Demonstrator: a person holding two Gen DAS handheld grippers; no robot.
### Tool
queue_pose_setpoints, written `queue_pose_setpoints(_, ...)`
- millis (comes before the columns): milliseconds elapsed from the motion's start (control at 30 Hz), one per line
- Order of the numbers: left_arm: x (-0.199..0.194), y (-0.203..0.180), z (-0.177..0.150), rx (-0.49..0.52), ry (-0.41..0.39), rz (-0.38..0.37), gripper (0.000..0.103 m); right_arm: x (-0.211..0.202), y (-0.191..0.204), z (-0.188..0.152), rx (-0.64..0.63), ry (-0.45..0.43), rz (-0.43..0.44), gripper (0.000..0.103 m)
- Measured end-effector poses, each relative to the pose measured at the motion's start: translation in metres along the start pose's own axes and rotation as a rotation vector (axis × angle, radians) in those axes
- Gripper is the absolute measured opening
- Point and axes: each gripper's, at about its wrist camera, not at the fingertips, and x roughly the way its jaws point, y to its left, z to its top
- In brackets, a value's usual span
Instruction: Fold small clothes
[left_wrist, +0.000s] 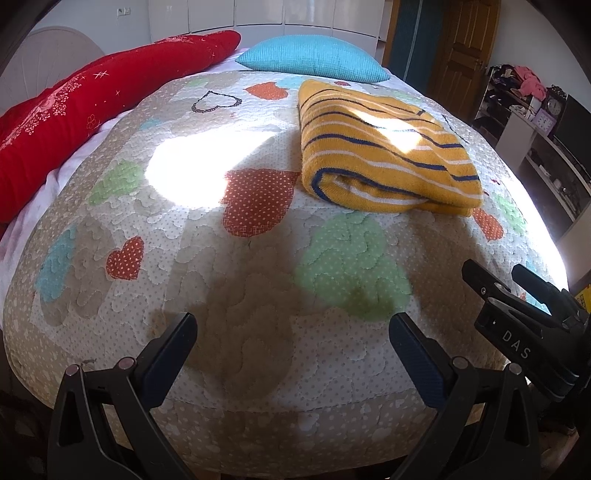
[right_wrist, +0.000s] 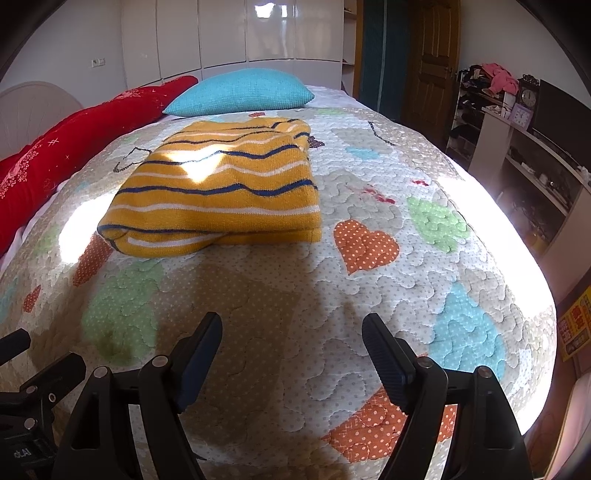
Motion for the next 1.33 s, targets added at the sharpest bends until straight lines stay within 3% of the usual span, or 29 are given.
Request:
queue_pose_setpoints(967,0.011,0.007,0.0,-0.047,0.05,-0.032,0.103,0.001,0.02,0.0,-0.041,0.01,0.022,0.084)
queue_pose_setpoints(1233,0.008,0.004,0.003,-0.025,0.024,-0.057,0.103,-0.002,0.022,0.003,-0.054,0.004,0.024,0.084)
queue_pose_setpoints(1333,0.007,0.01,0.013,-0.016,0.004,-0.045,0.103,-0.001,0.013,0.009,-0.049,0.003,-0.022,0.084)
